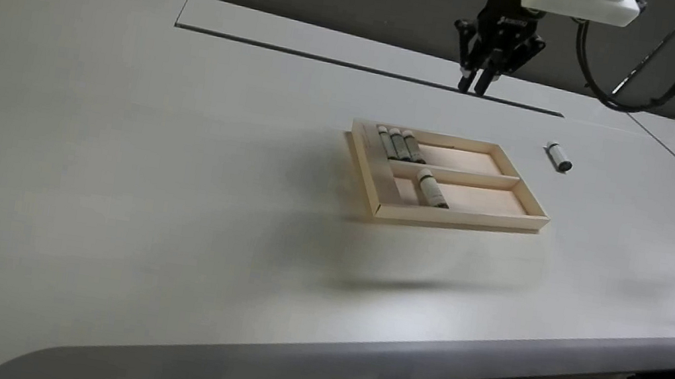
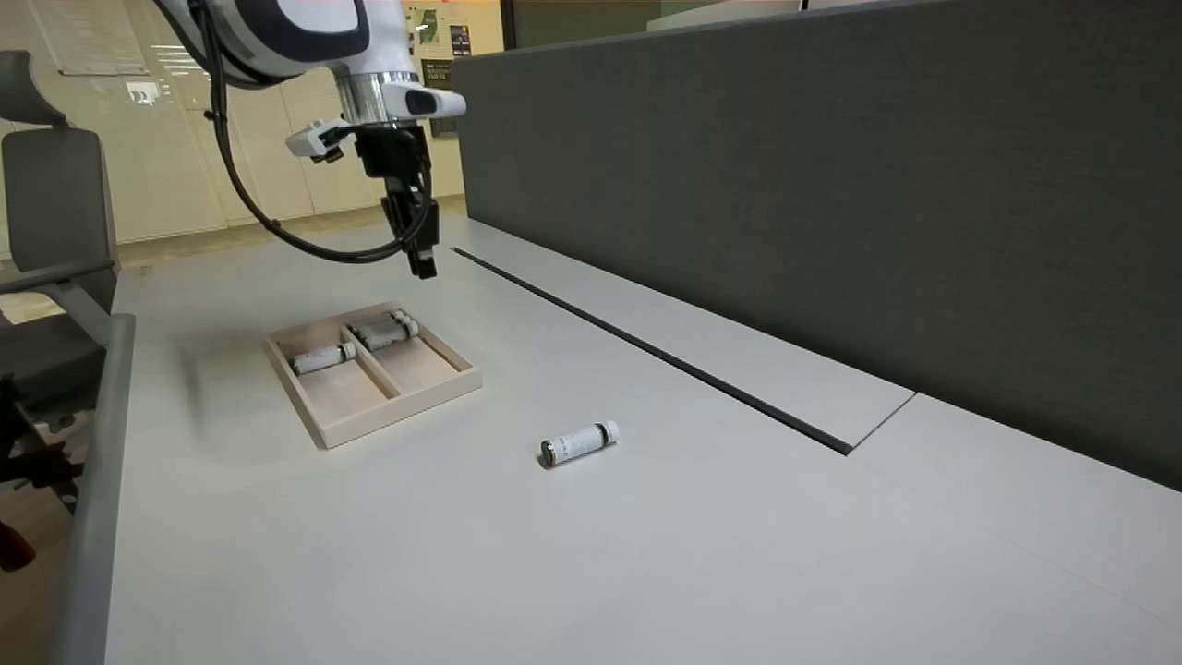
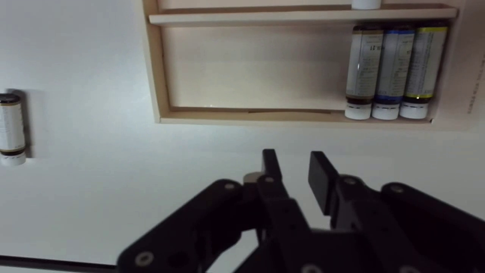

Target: Get the table on the right of the table and put it in the upper half of the box

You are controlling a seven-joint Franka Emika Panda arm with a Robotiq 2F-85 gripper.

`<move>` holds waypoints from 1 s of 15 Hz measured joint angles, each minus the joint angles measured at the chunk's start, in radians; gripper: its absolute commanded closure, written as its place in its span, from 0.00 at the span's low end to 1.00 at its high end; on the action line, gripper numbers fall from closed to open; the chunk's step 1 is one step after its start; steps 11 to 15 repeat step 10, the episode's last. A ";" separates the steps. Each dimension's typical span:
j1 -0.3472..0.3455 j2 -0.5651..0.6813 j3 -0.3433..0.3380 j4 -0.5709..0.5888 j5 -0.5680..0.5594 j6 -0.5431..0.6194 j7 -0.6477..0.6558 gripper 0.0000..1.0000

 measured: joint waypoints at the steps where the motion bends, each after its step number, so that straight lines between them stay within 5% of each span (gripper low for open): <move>1: -0.002 -0.015 -0.003 0.000 -0.011 -0.013 0.000 0.34; 6: -0.021 -0.064 -0.006 0.000 -0.030 -0.062 0.000 0.02; 7: -0.026 -0.070 -0.006 0.000 -0.031 -0.070 0.000 0.18; 10: -0.034 -0.068 0.002 0.000 -0.031 -0.070 -0.002 0.01; 15: -0.034 -0.068 0.002 0.000 -0.031 -0.070 -0.002 0.01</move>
